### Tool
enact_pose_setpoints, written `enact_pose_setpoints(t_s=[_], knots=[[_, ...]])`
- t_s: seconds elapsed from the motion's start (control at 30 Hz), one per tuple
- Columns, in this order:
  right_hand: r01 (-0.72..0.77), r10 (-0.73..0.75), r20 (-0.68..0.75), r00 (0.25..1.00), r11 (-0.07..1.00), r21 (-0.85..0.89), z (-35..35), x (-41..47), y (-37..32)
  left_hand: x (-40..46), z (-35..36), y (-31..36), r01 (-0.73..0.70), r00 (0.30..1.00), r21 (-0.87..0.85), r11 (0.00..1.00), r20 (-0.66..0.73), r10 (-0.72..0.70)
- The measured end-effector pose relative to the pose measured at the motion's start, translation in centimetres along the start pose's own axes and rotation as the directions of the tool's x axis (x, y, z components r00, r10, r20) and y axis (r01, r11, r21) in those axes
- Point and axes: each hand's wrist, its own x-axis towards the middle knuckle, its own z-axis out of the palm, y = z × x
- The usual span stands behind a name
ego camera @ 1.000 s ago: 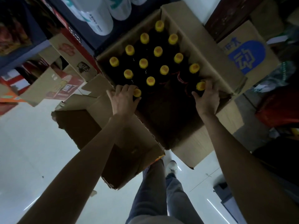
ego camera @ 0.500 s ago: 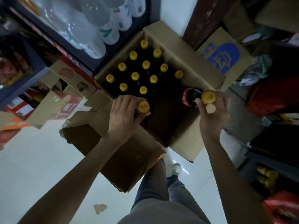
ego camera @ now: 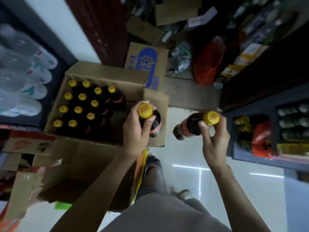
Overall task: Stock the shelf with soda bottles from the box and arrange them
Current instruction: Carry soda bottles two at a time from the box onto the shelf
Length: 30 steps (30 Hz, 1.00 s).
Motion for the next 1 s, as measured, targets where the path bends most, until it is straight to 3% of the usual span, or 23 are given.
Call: enact_pose_setpoints(t_s=[0.17,0.27,0.37,0.67,0.87,1.0], knots=[[-0.134,0.129,-0.185,0.974,0.991,-0.016,-9.1,-5.2,4.2,-2.6,6.7,5.2,-0.081,0.973,-0.082,0.993,0.209,0.096],[-0.188,0.176,-0.275,0.945,0.982,-0.018,-15.0,-8.9,7.0,-5.7,12.1,8.6,-0.134,0.891,-0.112,0.985,0.421,0.169],[-0.227,0.218,-0.339,0.915,0.974,0.013,-21.2,-12.6,9.9,-9.8,18.1,11.6,-0.113,0.827,-0.14,0.984,0.536,0.171],[-0.213,0.299,-0.382,0.874,0.944,0.253,-39.0,-20.9,16.0,-23.3,34.7,21.0,0.146,0.774,-0.361,0.921,0.622,0.121],[-0.147,0.284,-0.411,0.866,0.931,0.335,-51.9,-20.8,18.3,-26.5,44.8,29.7,0.019,0.709,-0.425,0.905,0.644,0.287],[-0.099,0.24,-0.474,0.847,0.948,0.303,-60.7,-18.1,19.7,-26.1,51.1,35.6,-0.073,0.669,-0.556,0.828,0.588,0.454]])
